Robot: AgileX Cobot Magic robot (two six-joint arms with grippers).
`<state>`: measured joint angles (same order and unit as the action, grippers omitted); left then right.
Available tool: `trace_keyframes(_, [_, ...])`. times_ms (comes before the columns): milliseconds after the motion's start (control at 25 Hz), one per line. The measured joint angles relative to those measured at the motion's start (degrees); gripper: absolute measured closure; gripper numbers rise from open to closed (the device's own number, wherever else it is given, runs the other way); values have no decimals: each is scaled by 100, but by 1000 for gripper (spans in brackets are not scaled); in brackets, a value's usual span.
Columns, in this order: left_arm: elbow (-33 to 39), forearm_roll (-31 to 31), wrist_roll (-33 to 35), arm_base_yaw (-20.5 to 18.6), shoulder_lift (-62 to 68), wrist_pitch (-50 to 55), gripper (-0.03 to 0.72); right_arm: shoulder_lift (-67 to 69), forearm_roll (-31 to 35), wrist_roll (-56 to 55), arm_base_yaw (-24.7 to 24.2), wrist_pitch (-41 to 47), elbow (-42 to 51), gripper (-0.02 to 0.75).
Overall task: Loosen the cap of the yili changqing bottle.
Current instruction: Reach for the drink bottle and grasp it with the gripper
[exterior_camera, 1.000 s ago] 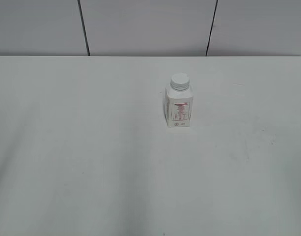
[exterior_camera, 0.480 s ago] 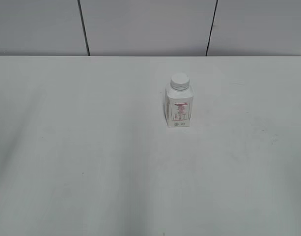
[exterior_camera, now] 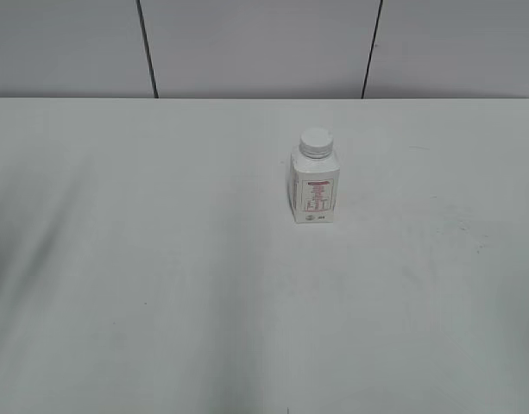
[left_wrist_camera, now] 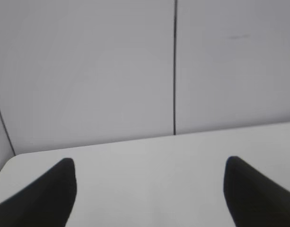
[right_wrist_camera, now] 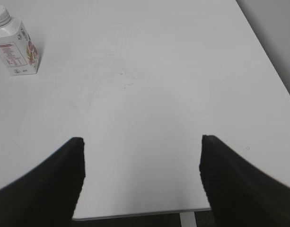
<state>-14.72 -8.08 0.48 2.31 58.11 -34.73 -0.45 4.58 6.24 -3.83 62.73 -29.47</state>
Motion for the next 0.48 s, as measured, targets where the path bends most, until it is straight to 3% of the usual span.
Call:
trace_keyframes(120, [0,-343,-48,0,388,-93,125,0,0,0,0,0,0,146])
trace_keyframes(480, [0,-413,-152,0,1449,-1152,148,0,0,0,0,0,0,146])
